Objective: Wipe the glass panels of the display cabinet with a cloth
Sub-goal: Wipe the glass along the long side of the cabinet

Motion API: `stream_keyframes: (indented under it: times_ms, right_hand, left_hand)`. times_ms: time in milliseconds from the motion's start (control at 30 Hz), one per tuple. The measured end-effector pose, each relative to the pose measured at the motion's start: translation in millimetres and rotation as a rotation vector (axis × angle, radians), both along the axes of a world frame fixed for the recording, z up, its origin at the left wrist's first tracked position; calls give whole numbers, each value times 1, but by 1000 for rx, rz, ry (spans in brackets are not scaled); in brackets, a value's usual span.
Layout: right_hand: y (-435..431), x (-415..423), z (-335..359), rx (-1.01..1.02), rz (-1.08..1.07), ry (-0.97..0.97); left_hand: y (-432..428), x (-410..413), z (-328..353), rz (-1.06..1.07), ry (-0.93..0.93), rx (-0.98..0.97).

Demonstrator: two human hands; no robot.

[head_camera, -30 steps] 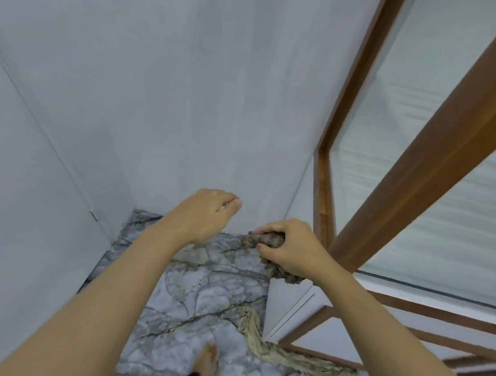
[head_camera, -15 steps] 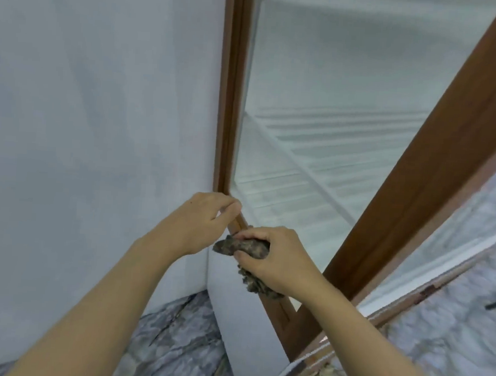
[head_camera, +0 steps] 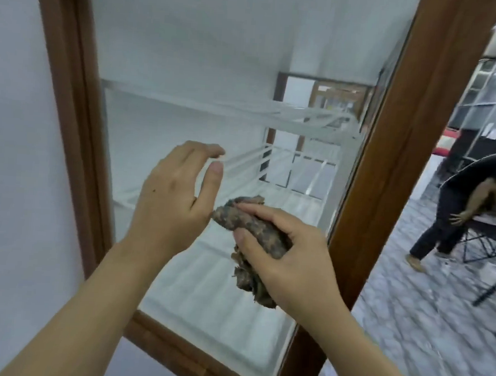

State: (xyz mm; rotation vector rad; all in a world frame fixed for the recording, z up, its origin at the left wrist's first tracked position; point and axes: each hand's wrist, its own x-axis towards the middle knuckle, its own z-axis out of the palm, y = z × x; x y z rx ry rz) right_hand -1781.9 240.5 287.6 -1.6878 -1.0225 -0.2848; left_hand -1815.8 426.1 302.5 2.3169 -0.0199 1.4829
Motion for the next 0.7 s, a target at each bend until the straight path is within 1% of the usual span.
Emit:
stream_keyframes:
  times_ms: [133, 233, 400, 533, 700]
  right_hand:
    - [8, -6, 45, 221, -200, -271]
    - [13, -5, 75, 322, -373, -463]
    - [20, 5, 106, 441, -648, -709]
    - [29, 29, 116, 407, -788, -816]
    - [42, 56, 131, 258, -914, -1011]
  left_hand:
    - [1, 13, 45, -74, -171, 137]
    - [-1, 24, 75, -132, -281, 209]
    - [7, 54, 98, -127, -336, 310]
    - [16, 74, 92, -73, -358, 374]
    - [22, 85, 86, -87, -391, 393]
